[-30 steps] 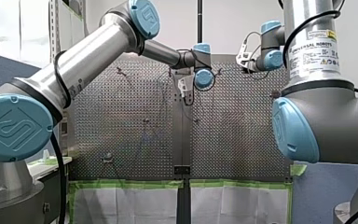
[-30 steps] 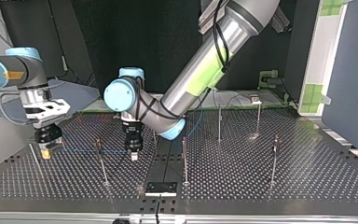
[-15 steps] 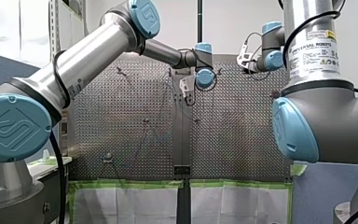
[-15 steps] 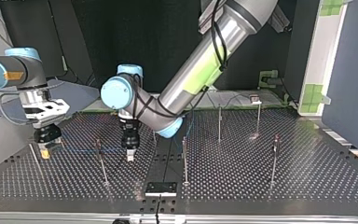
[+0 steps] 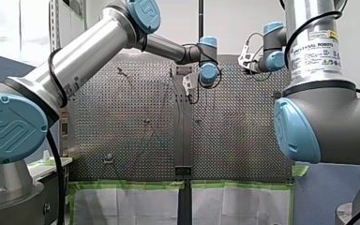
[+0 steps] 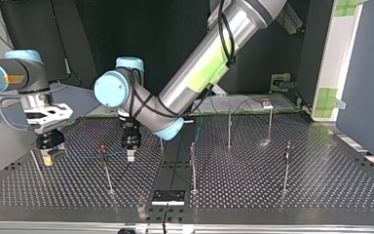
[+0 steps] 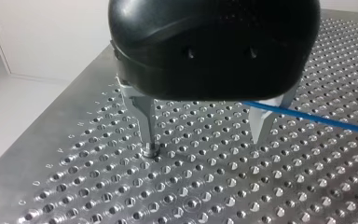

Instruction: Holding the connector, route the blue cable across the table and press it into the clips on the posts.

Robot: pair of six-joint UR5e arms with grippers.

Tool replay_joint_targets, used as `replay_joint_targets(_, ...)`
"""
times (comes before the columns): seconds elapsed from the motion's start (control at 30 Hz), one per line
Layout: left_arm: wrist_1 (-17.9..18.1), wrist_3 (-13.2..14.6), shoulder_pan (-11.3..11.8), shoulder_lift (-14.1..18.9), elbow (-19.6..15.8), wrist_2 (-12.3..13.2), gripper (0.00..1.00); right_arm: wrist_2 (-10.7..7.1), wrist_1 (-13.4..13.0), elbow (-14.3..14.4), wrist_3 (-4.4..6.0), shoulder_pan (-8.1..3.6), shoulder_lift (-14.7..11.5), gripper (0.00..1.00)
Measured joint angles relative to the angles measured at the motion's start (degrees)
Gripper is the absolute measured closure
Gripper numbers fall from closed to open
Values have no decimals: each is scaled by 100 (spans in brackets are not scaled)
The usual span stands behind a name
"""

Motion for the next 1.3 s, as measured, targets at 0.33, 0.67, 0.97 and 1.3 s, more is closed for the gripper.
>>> replay_joint_targets(0.33,-449,-73,-332,67,-89,-185,1,-6,22,0,-2,1,2,100)
replay_joint_targets(0.67,-862,-118,-675,290,-373,-552,1,-17,36,6,-7,9,3,100)
replay_joint_targets(0.97,-574,12,-673,659,-813,-476,1,-18,41,8,-17,31,4,100)
replay_joint_targets(1.3,-58,-83,-698,1177,-1332,-428,1,-11,107,10,-71,63,3,100)
